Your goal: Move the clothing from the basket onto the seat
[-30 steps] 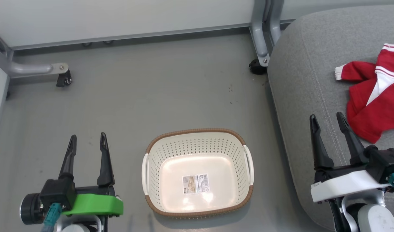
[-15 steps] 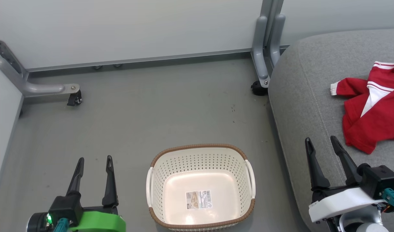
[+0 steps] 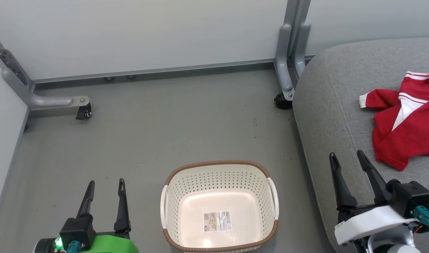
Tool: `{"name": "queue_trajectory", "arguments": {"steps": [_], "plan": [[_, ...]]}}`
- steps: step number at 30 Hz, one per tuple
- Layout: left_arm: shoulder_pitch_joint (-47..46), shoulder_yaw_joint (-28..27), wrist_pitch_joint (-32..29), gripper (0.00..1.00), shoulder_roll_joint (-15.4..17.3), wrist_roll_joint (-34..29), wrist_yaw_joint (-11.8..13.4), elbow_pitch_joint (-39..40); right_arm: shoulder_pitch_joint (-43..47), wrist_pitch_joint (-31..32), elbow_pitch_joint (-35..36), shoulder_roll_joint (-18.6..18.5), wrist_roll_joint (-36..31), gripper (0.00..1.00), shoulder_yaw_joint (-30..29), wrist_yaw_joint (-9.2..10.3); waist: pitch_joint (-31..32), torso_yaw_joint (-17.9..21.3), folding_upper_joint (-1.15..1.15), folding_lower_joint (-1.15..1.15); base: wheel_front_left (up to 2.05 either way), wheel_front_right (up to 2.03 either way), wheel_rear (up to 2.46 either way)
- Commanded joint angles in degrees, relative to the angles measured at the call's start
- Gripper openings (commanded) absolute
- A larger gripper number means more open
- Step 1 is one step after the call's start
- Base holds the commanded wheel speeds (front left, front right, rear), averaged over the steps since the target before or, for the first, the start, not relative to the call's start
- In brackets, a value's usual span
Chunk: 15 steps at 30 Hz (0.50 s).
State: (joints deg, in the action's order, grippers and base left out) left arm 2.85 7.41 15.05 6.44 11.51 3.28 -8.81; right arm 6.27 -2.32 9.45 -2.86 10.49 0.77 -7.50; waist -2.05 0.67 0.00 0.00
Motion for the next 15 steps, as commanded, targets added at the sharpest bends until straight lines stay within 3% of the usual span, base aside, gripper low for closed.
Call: {"name": "queue_trajectory", "arguments": {"steps": [1, 11, 12, 15], "plan": [[0.3, -0.3, 0.2, 1.00, -0.1, -0.2, -0.3, -0.1, 0.8, 0.1, 0.3, -0.1, 0.0, 1.00, 0.1, 0.02, 0.0, 0.0, 0.00, 0.00, 0.00, 0.00, 0.00], [-0.4, -0.8, 0.2, 1.00, -1.0, -1.2, -1.0, -0.9, 0.2, 0.3, 0.5, -0.1, -0.2, 1.00, 0.1, 0.02, -0.2, -0.1, 0.00, 0.00, 0.00, 0.00, 0.00], [0.0, -0.5, 0.0, 0.00, -0.8, -1.0, -0.9, -0.8, 0.2, 0.2, 0.2, 0.0, -0.1, 0.00, 0.1, 0.00, -0.2, -0.2, 0.00, 0.00, 0.00, 0.00, 0.00], [0.1, -0.1, -0.3, 0.00, -1.0, -0.9, -1.0, -2.2, 0.5, 0.2, -1.2, 0.2, 0.0, 0.00, 0.2, -0.01, -0.2, -0.2, 0.00, 0.00, 0.00, 0.00, 0.00]]}}
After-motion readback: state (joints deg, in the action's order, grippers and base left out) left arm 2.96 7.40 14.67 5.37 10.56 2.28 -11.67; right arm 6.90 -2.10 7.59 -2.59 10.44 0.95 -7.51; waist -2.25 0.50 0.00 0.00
